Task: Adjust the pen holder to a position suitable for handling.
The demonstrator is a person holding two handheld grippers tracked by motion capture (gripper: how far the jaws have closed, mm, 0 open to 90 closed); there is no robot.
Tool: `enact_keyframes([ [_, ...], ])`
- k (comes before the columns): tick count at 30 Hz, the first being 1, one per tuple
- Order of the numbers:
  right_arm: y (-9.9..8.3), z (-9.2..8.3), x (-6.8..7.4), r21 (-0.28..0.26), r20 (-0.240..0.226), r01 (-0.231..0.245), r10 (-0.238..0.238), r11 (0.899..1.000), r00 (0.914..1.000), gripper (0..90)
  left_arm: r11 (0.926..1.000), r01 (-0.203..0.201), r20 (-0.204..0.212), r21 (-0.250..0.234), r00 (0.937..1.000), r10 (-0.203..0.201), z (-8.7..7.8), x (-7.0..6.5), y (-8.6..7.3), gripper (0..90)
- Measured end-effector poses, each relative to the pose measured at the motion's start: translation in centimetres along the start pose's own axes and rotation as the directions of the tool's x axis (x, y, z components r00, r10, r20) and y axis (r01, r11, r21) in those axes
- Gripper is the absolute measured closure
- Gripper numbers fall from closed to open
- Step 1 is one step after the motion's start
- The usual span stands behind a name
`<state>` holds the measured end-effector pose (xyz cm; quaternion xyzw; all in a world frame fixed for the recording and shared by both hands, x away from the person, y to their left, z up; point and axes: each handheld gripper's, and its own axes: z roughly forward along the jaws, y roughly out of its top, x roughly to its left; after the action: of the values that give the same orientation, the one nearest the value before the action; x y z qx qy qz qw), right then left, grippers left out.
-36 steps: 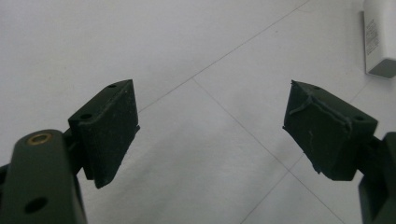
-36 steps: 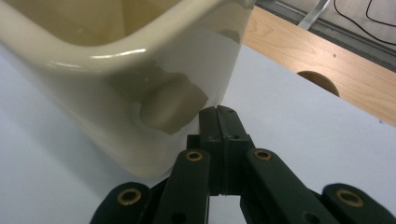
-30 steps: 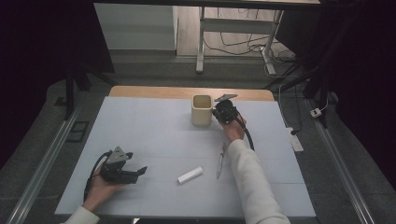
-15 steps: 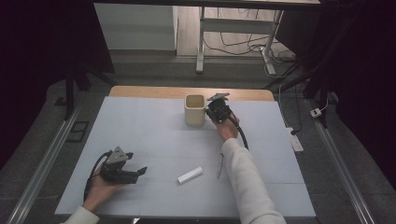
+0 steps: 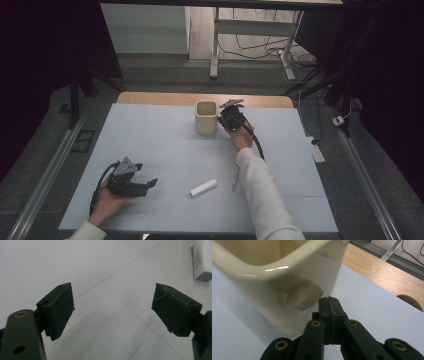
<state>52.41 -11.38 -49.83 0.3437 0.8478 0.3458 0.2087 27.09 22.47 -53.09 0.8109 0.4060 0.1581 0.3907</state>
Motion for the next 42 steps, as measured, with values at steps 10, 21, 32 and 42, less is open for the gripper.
enact_keyframes([
  [10, -0.1, -0.9, -0.2, -0.021, -0.004, 0.015, -0.015, 1.0, 0.9999, 89.7, 1.0, 0.004, -0.005, 0.0, 1.0, -0.004, 0.0, 0.1, -0.1, 17.6],
  [21, -0.8, -4.7, 0.0, -0.063, -0.018, 0.058, -0.06, 0.996, 0.998, 89.7, 1.0, 0.004, -0.013, 0.004, 0.9999, -0.004, 0.0, 0.2, -0.2, 17.6],
  [32, -2.2, -8.2, 1.5, -0.085, -0.085, 0.065, -0.072, 0.994, 0.9937, 66.2, 0.9999, 0.013, -0.017, 0.005, 0.9998, -0.013, 0.1, 0.3, -0.3, 17.7],
  [42, -4.1, -10.7, 2.5, -0.069, -0.096, 0.037, -0.043, 0.997, 0.9944, 51.4, 0.9998, 0.019, -0.022, 0.006, 0.9996, -0.019, 0.0, 0.3, -0.4, 17.7],
])
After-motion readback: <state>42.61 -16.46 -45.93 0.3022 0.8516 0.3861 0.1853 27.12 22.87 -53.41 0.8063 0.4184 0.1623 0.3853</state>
